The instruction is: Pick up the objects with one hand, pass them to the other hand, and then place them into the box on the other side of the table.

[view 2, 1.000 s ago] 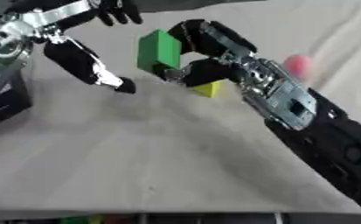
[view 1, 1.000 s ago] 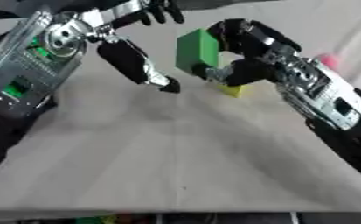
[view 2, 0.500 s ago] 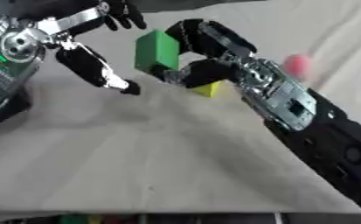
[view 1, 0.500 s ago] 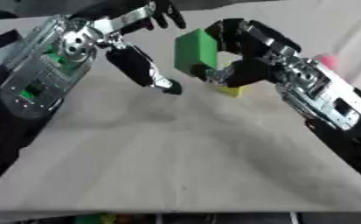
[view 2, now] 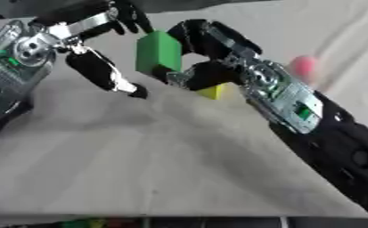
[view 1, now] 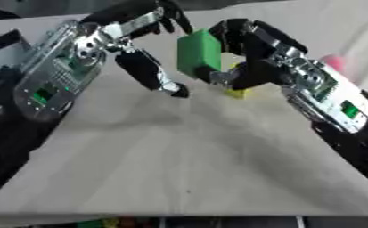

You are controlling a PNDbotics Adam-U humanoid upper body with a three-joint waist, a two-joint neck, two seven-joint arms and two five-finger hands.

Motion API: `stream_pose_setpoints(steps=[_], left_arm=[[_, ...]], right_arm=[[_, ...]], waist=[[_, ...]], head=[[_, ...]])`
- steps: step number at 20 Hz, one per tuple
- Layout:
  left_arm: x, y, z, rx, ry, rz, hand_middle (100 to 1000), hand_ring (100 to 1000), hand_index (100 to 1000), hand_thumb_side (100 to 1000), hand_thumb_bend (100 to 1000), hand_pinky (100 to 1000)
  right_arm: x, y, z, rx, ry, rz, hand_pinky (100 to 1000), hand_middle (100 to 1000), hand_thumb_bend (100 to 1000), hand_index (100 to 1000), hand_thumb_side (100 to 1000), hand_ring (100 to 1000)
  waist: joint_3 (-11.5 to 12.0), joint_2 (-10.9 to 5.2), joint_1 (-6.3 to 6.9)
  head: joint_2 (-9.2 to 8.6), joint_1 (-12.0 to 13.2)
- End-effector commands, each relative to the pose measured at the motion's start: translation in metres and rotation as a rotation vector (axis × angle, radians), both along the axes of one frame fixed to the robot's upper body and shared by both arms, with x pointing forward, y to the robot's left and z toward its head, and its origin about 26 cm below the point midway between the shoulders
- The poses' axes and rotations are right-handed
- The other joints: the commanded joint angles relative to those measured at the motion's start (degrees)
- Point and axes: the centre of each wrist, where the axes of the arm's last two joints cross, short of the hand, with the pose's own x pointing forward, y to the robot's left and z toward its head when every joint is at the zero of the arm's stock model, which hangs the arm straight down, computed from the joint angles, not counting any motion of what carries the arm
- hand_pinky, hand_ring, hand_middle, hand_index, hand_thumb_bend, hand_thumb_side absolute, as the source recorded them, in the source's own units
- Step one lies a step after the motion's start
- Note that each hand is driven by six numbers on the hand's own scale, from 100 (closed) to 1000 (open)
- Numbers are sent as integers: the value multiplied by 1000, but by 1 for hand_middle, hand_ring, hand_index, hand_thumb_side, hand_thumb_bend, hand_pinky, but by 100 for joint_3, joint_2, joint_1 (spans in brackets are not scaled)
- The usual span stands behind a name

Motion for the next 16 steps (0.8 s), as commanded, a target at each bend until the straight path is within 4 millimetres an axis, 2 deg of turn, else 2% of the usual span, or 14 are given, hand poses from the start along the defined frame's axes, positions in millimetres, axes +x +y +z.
stream_pose_setpoints(steps=[1,7,16], left_arm=[[0,-1,11,-29,-38,7,786,767,762,269,672,778],[-1,-4,11,-81,-42,8,766,746,741,283,632,764],[1,-8,8,-90,-47,9,749,732,720,238,588,752]], right_arm=[[-1,1,10,5,-30,16,787,430,326,465,100,692],[-1,0,9,2,-27,19,786,429,331,465,100,692],[-1,1,9,-5,-29,33,785,429,340,464,100,691]], waist=[[-5,-195,44],[-18,-172,54],[-34,-154,54]], head=[[-88,22],[-81,13],[-93,39]])
